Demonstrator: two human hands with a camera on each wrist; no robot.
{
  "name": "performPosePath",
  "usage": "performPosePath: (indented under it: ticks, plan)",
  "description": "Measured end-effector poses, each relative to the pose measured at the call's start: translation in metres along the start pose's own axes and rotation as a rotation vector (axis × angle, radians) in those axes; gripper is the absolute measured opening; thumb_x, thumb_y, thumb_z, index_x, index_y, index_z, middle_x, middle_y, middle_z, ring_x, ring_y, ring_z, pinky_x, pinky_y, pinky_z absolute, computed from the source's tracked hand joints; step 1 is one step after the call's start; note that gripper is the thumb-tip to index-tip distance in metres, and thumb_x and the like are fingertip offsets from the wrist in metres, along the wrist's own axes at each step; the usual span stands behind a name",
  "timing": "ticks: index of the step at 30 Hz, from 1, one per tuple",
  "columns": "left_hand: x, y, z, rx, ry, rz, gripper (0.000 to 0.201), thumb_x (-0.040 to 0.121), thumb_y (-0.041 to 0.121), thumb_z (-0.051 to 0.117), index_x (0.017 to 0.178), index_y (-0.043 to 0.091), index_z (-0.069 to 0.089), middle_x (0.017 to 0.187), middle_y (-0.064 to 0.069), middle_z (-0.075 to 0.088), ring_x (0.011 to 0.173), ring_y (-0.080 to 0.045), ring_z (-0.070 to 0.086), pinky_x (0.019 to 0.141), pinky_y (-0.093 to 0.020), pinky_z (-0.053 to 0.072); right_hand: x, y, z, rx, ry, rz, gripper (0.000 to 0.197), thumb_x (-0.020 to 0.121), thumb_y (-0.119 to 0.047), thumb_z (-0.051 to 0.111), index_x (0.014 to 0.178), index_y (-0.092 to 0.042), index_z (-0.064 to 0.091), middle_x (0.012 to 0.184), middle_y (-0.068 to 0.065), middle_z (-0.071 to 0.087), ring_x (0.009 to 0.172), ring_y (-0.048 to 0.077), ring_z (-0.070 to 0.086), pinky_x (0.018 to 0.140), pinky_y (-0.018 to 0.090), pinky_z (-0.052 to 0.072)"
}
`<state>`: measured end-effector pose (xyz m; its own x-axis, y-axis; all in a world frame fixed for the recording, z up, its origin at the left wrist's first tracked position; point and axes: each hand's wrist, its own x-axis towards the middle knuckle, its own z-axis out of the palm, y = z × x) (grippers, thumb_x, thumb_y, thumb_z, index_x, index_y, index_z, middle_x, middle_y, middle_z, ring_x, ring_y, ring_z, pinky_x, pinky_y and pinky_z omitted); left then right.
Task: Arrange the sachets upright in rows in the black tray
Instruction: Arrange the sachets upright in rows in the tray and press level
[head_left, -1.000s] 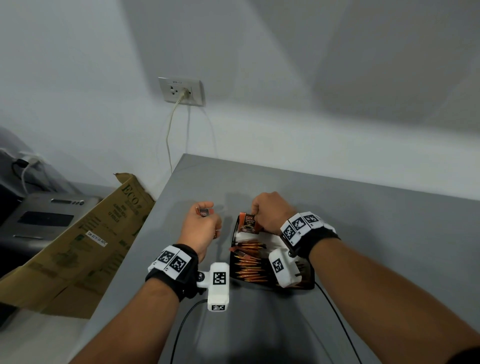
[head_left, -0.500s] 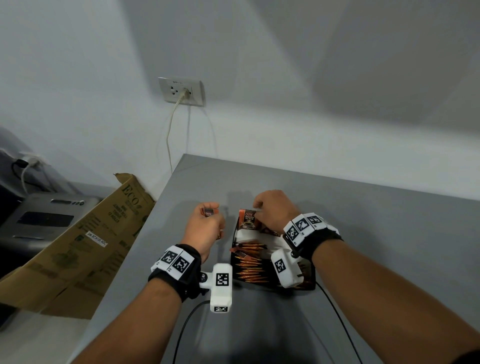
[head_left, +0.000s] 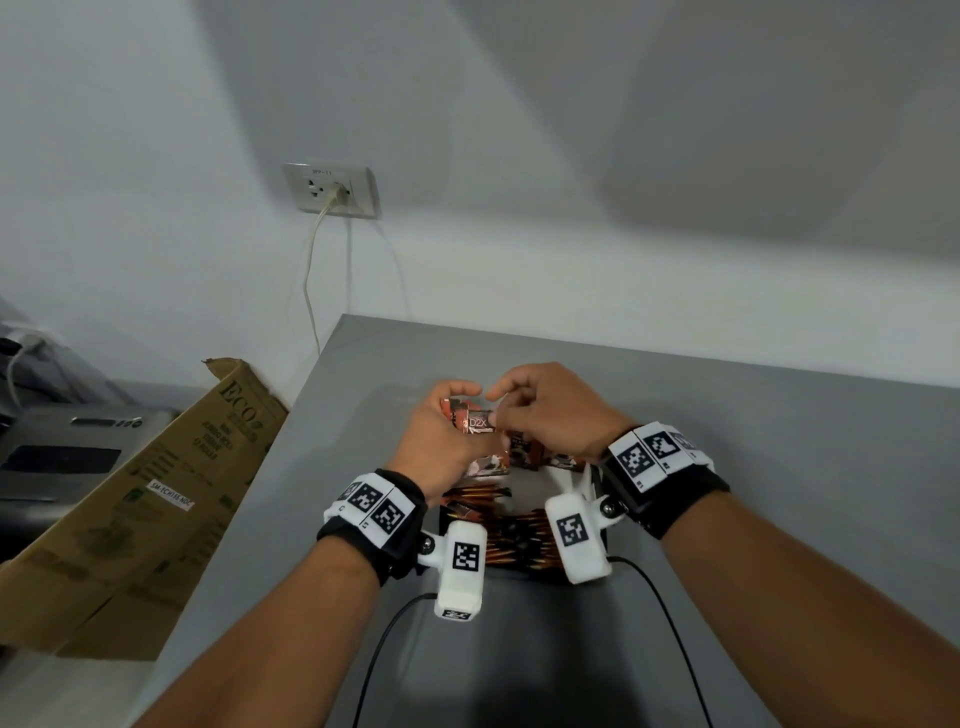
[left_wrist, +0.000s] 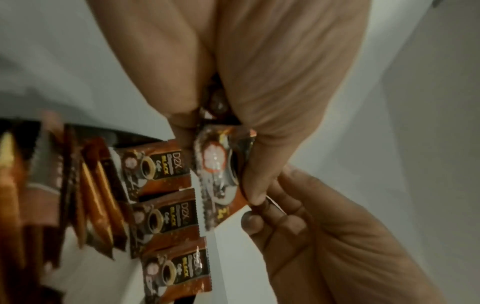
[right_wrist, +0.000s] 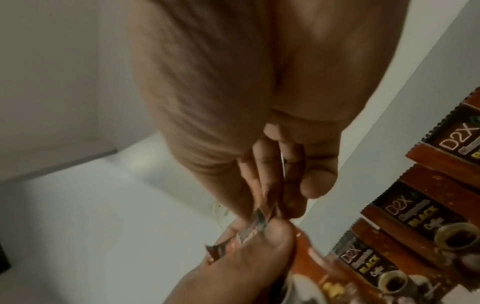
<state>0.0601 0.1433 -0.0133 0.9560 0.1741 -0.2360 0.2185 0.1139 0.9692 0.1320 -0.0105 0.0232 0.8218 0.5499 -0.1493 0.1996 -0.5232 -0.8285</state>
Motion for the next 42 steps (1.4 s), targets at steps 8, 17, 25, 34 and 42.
performPosePath:
  ticks: [8,17,25,34,42]
  plan:
    - [0.004,-0.003,0.007,0.044,0.151,-0.039,0.033,0.088,-0.004,0.060,0.113,0.018,0.056,0.101,-0.012,0.056,0.058,-0.016,0.058,0.065,-0.032,0.054,-0.020,0.032,-0.044,-0.347,0.106,0.090,0.012,0.086,-0.011,0.072,0.090,-0.022,0.075,0.081,-0.010,0.071,0.077,0.004,0.066,0.068,0.012,0.046]
    - [-0.004,-0.011,0.005,0.074,0.145,-0.078,0.035,0.089,-0.007,0.056,0.117,0.014,0.053,0.078,-0.009,0.060,0.054,-0.010,0.057,0.053,-0.024,0.049,-0.024,0.084,-0.020,-0.523,0.094,0.193,0.020,0.085,-0.008,0.066,0.088,-0.027,0.069,0.092,0.000,0.073,0.084,0.020,0.068,0.081,0.037,0.059]
    - [-0.009,-0.010,0.002,0.082,0.173,-0.086,0.034,0.087,-0.007,0.059,0.115,0.013,0.056,0.090,-0.010,0.064,0.060,-0.013,0.060,0.057,-0.030,0.051,-0.022,0.095,-0.013,-0.522,0.194,0.139,0.014,0.086,-0.005,0.064,0.097,-0.013,0.070,0.104,0.008,0.064,0.094,0.026,0.060,0.084,0.039,0.054]
    - [-0.012,-0.008,0.010,0.166,0.148,-0.015,0.041,0.079,-0.001,0.077,0.111,0.017,0.057,0.093,-0.008,0.069,0.077,-0.020,0.068,0.073,-0.039,0.060,-0.026,0.089,-0.014,-0.462,0.311,0.047,0.018,0.088,-0.013,0.069,0.106,-0.013,0.069,0.101,-0.003,0.051,0.093,0.016,0.054,0.083,0.024,0.042]
    - [-0.005,-0.003,0.027,0.198,0.041,0.028,0.052,0.070,-0.005,0.082,0.109,0.020,0.058,0.097,-0.013,0.068,0.077,-0.020,0.066,0.071,-0.035,0.057,-0.023,0.024,-0.012,-0.147,0.137,-0.065,0.015,0.083,-0.015,0.074,0.086,-0.030,0.075,0.079,-0.012,0.073,0.073,-0.002,0.066,0.066,0.008,0.047]
